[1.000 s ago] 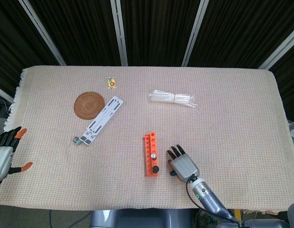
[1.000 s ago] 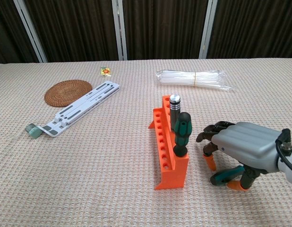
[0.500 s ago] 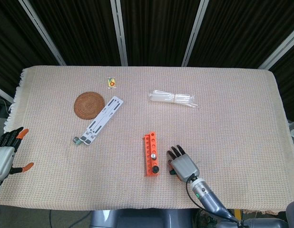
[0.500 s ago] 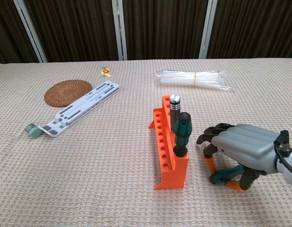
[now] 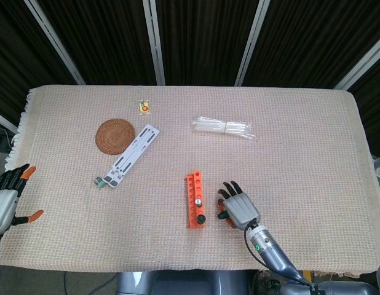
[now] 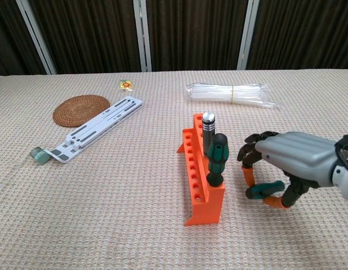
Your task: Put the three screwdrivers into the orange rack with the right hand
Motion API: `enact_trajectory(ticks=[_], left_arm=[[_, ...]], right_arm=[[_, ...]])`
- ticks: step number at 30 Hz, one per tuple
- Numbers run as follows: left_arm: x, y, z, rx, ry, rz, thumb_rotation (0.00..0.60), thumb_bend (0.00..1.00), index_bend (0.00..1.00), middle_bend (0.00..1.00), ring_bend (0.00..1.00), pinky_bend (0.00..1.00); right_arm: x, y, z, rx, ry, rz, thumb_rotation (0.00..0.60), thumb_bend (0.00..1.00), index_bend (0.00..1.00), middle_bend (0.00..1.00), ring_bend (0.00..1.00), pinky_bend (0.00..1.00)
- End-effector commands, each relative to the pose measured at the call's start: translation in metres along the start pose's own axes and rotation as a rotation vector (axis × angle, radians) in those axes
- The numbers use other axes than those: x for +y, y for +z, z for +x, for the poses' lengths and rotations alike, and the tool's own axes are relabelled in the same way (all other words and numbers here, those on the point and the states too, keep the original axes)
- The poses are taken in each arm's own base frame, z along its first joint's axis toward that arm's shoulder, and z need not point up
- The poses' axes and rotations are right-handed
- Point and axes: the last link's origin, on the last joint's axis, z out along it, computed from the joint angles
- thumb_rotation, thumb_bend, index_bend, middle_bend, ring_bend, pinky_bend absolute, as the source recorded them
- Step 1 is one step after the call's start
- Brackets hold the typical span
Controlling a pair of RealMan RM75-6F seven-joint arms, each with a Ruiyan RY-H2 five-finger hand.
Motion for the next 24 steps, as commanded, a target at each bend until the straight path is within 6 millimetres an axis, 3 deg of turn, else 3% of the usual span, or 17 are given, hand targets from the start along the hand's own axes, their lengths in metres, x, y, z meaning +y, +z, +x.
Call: enact_trajectory(ticks=[1,15,24], left_arm=[[0.001,0.000,0.001,-0.001,0.001,-0.004,0.600,0.15,0.03,0.00,0.00,0.00],[0.010,-0.005,0.007,0.004,0.000,-0.033,0.600,0.15,0.03,0.00,0.00,0.00],[0.015,-0.007,0.007,-0.009,0.007,-0.037,0.600,0.15,0.03,0.00,0.00,0.00]], right_arm=[[0.014,0.000,0.044,0.031,0.322,0.000,0.600,0.40,0.62,0.19,0.00,0.00],[0.035,0.005,0.111,0.049,0.877,0.071,0.600,0.40,0.66,0.22,0.00,0.00],[0.033,0.012,0.142,-0.030,1.106,0.153,0.600,0.40,0.66,0.22,0.00,0.00]])
